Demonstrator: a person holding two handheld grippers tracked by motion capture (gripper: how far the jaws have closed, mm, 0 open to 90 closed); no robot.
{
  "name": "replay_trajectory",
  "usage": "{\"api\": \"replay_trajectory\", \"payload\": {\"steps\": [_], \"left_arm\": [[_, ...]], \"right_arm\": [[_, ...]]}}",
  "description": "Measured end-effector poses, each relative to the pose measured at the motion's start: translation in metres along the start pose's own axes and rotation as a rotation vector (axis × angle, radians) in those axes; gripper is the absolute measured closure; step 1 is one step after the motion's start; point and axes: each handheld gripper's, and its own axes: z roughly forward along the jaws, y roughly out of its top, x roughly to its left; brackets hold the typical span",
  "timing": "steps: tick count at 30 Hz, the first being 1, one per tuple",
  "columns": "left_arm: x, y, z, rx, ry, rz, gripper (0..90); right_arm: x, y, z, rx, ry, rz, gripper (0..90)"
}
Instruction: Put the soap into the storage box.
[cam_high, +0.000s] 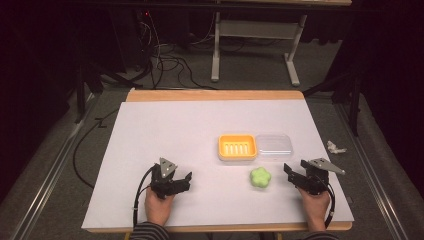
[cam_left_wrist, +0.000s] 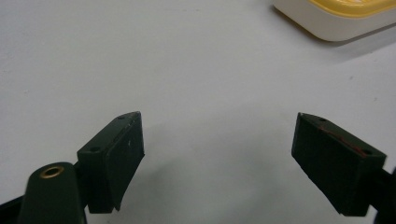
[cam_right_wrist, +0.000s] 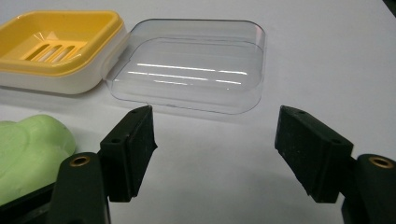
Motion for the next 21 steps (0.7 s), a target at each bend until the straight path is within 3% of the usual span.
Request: {"api": "replay_trajectory", "payload": {"steps": [21], "left_arm": [[-0.0003,-0.0001,-0.0003,-0.001,-0.001,-0.002,17.6]], "right_arm": [[0.0069,-0.0002,0.0011,0.015,-0.046,-0.049,28.6]]}}
